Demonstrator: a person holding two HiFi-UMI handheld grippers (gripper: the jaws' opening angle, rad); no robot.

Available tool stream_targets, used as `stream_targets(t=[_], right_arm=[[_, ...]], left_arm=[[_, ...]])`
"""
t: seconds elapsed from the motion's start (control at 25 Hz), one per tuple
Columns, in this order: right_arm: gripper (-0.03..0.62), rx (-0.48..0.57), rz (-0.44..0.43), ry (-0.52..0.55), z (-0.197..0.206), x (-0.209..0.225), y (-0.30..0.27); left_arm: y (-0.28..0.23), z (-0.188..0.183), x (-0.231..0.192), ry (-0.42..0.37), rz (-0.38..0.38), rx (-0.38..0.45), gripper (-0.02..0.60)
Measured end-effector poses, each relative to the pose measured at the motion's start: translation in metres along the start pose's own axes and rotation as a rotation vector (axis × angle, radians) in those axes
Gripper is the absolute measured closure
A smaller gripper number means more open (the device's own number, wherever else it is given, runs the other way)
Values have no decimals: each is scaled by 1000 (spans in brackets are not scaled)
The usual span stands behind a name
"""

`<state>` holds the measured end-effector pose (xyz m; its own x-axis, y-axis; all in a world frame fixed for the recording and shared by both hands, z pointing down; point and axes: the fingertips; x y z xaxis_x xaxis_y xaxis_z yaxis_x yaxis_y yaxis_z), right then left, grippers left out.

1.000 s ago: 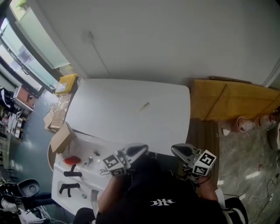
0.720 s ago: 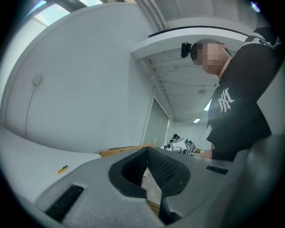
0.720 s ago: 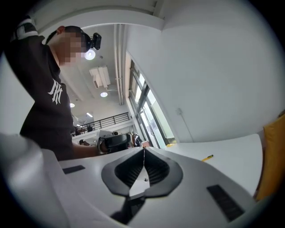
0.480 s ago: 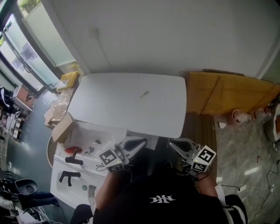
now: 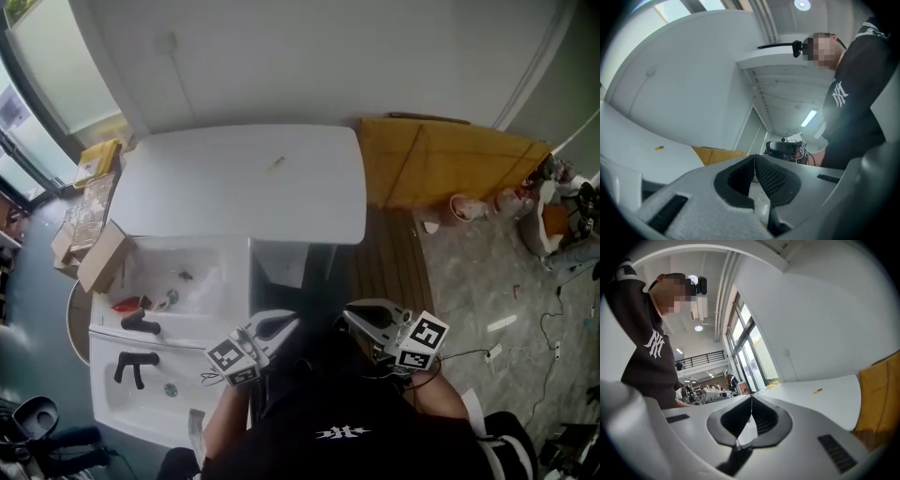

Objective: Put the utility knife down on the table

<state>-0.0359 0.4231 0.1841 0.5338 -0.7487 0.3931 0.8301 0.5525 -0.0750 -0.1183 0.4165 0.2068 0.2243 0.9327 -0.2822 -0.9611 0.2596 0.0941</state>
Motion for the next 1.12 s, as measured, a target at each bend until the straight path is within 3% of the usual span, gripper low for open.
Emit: stream_targets(t=[0.08, 0.2, 0.36, 0.64, 0.84, 1.12], right_arm=[[589, -32, 5, 15, 11, -20, 2], [589, -28, -1, 15, 10, -36, 11], [590, 53, -33, -14, -9, -44, 18], [591, 180, -52, -33, -37, -45, 44], [591, 74, 48, 115, -15, -39, 50], [591, -77, -53, 184, 8, -57, 33]], left_arm=[[7, 10, 13, 30, 17, -5, 575], [3, 3, 27, -15, 39, -3, 575], [0, -25, 37, -111, 18, 1, 575], [-8, -38, 56, -157, 10, -40, 575], [-25, -32, 69, -145, 36, -50, 575], [-35, -32, 78, -177, 68, -84, 575]])
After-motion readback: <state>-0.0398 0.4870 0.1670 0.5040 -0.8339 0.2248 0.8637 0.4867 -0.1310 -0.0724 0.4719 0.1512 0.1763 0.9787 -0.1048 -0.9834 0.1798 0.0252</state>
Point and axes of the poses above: the fingertips, and each gripper's own axes: y backward along the fingers, x to its right, z out of its underside, and after that the axes turned 3 degrees about -y, right-handed
